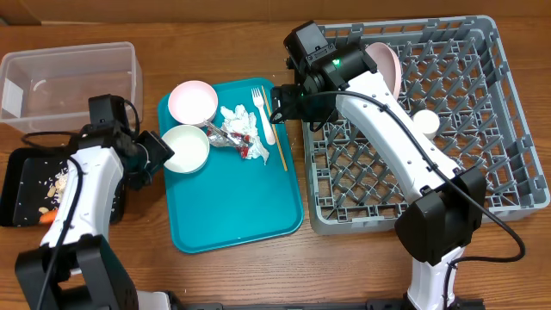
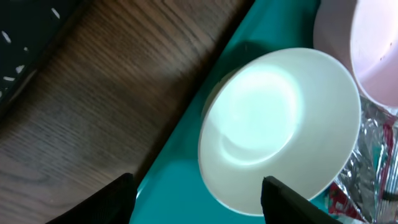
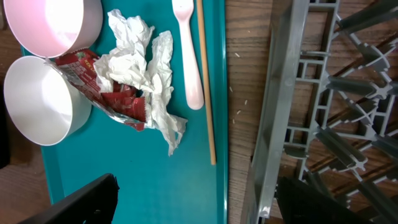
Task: Sort waste into correct bins and load items into the dishwasher rack
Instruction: 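Move the right gripper back over the teal tray to the white bowl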
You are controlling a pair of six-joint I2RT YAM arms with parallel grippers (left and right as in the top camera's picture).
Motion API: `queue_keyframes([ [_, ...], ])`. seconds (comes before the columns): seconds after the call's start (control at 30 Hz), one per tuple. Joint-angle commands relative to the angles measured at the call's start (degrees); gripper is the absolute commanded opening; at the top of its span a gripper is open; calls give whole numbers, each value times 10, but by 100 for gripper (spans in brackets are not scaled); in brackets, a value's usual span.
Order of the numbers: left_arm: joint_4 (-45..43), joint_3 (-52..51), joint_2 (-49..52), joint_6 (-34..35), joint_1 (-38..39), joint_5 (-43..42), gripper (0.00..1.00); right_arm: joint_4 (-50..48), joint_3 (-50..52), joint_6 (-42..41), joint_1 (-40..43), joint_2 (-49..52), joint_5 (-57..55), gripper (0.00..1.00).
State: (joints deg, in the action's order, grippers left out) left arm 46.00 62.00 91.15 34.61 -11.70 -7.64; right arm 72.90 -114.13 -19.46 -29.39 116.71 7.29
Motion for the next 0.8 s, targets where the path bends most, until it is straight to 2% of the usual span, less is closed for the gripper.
queue_keyframes([
  [0.0, -13, 11, 34, 19, 6, 8, 66, -2, -14, 2, -2, -11, 3, 85],
  [0.17, -24, 11, 64, 32, 6, 28, 66, -7, -14, 2, -6, -11, 6, 85],
  [0.23, -25, 11, 66, 31, 5, 27, 60, -9, -14, 3, -10, -10, 6, 85],
  [0.47, -3, 42, 23, 0, 1, -2, 59, -47, -14, 34, -38, -8, 3, 84],
  [0.67, 54, 89, -31, -4, 1, -3, 70, -82, -14, 35, -56, 13, 3, 84],
  [0.77, 71, 103, -50, -3, 1, 0, 92, -93, -14, 44, -70, 37, 3, 84],
])
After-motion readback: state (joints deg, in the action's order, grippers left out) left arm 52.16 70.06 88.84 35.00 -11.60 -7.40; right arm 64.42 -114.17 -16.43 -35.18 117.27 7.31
